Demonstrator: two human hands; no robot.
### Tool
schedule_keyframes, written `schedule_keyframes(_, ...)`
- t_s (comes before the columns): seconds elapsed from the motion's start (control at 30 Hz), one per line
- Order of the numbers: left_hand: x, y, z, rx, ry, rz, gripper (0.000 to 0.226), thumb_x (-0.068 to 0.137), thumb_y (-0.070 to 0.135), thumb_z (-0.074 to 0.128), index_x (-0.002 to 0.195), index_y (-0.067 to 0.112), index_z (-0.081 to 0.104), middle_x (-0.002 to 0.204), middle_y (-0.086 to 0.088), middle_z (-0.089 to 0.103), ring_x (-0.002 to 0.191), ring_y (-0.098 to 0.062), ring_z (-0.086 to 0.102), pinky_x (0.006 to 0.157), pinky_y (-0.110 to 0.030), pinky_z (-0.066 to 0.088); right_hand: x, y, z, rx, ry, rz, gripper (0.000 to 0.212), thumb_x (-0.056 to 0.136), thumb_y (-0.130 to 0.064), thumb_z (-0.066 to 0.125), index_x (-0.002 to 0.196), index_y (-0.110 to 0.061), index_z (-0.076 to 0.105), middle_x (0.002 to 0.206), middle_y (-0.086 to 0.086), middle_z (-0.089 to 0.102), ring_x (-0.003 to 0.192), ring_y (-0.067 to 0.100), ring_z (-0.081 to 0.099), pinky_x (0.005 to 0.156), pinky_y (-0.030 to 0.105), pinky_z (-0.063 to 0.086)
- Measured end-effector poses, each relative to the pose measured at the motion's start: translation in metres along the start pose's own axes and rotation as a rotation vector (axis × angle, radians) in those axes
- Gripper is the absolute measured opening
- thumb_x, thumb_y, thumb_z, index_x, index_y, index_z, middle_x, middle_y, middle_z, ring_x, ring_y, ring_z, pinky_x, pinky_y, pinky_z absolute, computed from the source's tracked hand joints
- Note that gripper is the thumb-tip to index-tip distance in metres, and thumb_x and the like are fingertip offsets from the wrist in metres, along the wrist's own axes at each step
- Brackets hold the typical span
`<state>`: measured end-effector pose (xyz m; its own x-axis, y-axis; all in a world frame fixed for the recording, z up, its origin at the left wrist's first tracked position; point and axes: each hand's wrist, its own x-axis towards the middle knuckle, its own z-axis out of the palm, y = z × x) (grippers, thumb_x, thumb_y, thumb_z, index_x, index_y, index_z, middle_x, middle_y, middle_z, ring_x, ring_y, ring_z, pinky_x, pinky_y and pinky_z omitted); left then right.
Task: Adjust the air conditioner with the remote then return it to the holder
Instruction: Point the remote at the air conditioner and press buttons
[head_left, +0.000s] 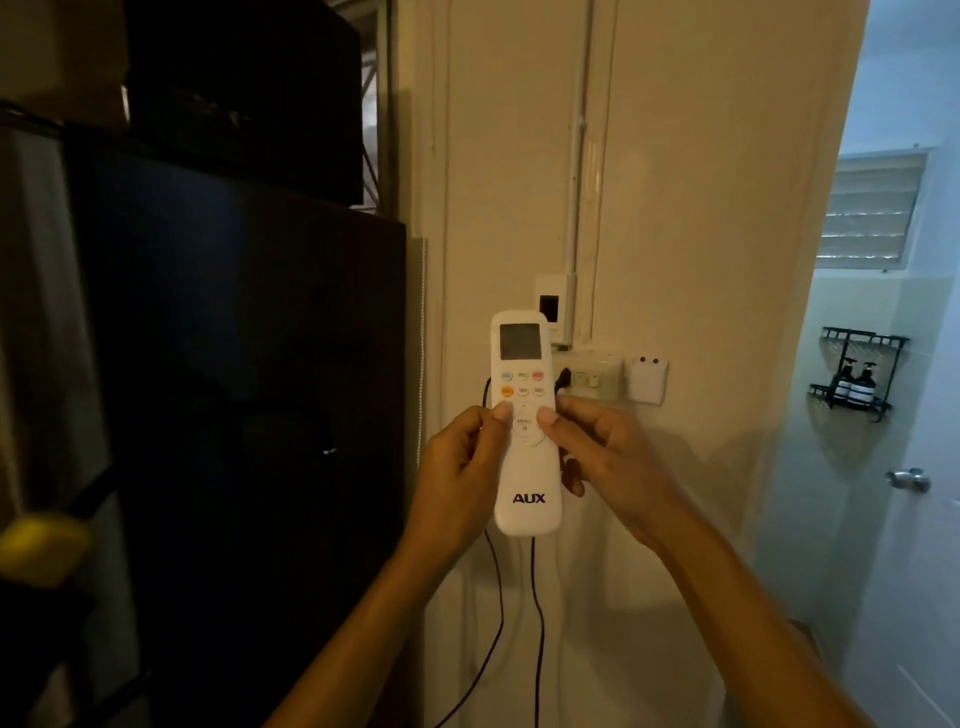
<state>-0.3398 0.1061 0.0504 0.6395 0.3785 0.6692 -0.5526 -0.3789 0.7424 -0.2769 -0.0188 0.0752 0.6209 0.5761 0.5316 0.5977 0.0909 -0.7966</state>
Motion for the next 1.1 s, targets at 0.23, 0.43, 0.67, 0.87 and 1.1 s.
schedule_keyframes(0.23,-0.063,0.034,-0.070,-0.020,-0.060,-0.003,0.023,0.079,0.041,0.042,0.088,0.024,0.054,0.088,0.010,0.065,0.078,-0.002,0.069,0.058,-0.014,0.055,-0.060,-0.037,0.079,0.177,0.079,0.001,0.014,0.088,-0.024,0.050,0.094,-0.033,0.059,0.094,-0.010,0.067,0.077,-0.001,0.069,0.052,0.012,0.051)
schedule_keyframes(0.43,-0.088,0.069,-0.107,-0.053,-0.107,0.001,0.024,0.083,0.038,0.039,0.093,0.021,0.053,0.090,0.007,0.065,0.079,-0.004,0.069,0.059,-0.014,0.055,-0.086,-0.072,0.115,0.196,0.139,-0.056,0.017,0.088,-0.023,0.050,0.092,-0.038,0.057,0.093,-0.015,0.066,0.078,-0.004,0.068,0.056,0.014,0.054)
schedule_keyframes(0.67,-0.089,0.107,-0.125,-0.065,-0.092,0.089,0.031,0.082,0.040,0.038,0.097,0.019,0.054,0.092,0.005,0.066,0.081,-0.007,0.069,0.061,-0.015,0.055,-0.086,-0.109,0.132,0.191,0.197,-0.160,0.017,0.087,-0.029,0.049,0.096,-0.041,0.056,0.097,-0.014,0.066,0.081,0.004,0.070,0.060,0.021,0.058)
schedule_keyframes(0.87,-0.082,0.134,-0.137,-0.025,-0.032,0.147,0.021,0.083,0.039,0.039,0.088,0.023,0.051,0.088,0.007,0.065,0.078,-0.004,0.068,0.058,-0.013,0.053,-0.075,-0.133,0.135,0.183,0.185,-0.228,0.017,0.088,-0.028,0.049,0.095,-0.042,0.055,0.096,-0.014,0.066,0.079,0.004,0.070,0.059,0.020,0.058)
schedule_keyframes(1.1,-0.066,0.162,-0.147,0.062,-0.020,0.145,0.018,0.091,0.029,0.037,0.090,0.018,0.052,0.089,0.004,0.065,0.076,-0.005,0.068,0.061,-0.016,0.056,-0.057,-0.160,0.131,0.169,0.145,-0.289,0.014,0.088,-0.029,0.050,0.093,-0.041,0.055,0.095,-0.016,0.065,0.079,0.003,0.070,0.061,0.020,0.058)
